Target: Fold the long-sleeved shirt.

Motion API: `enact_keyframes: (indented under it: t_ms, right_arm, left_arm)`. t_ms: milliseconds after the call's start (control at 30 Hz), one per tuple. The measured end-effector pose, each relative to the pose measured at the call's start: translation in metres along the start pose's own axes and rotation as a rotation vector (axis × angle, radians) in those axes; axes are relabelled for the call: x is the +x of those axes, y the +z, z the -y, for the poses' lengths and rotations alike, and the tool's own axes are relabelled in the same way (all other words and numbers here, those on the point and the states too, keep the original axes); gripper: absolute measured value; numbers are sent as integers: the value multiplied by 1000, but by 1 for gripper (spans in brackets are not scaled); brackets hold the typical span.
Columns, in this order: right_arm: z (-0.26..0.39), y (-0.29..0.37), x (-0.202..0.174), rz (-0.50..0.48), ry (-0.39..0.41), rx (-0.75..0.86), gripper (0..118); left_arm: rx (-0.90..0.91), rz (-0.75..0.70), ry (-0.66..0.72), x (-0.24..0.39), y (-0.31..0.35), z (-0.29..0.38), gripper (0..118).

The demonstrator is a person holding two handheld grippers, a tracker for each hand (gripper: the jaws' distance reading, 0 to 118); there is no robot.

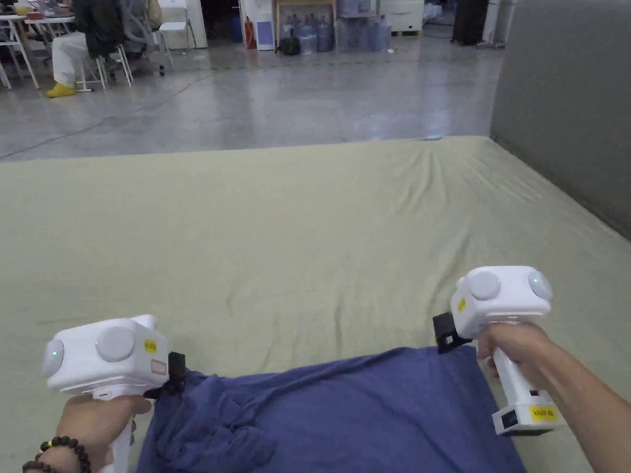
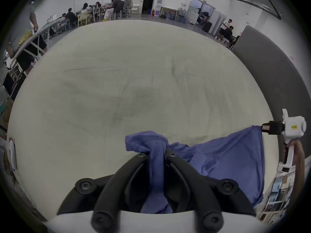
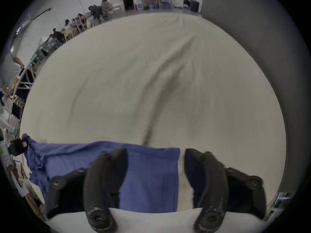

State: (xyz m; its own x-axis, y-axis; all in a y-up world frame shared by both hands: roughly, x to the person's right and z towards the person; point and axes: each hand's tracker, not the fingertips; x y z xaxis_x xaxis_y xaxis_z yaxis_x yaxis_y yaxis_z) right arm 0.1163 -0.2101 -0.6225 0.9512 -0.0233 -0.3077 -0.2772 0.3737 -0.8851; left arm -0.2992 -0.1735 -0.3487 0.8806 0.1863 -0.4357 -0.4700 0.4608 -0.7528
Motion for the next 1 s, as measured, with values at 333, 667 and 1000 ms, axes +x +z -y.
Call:
enact_keyframes:
  t_ms: [333,667,1000]
  right_arm:
    - [16,2,-20,63,67,-13,0]
    - [62,135,10,-83,90,255,0]
    - [243,211,50,-193,154,323,0]
  left_arm:
    - [9,-9,-4,0,-2,0,6]
    - [136,67,-50,-10,83,36,6]
    - [158,101,-82,-37,148,164,6]
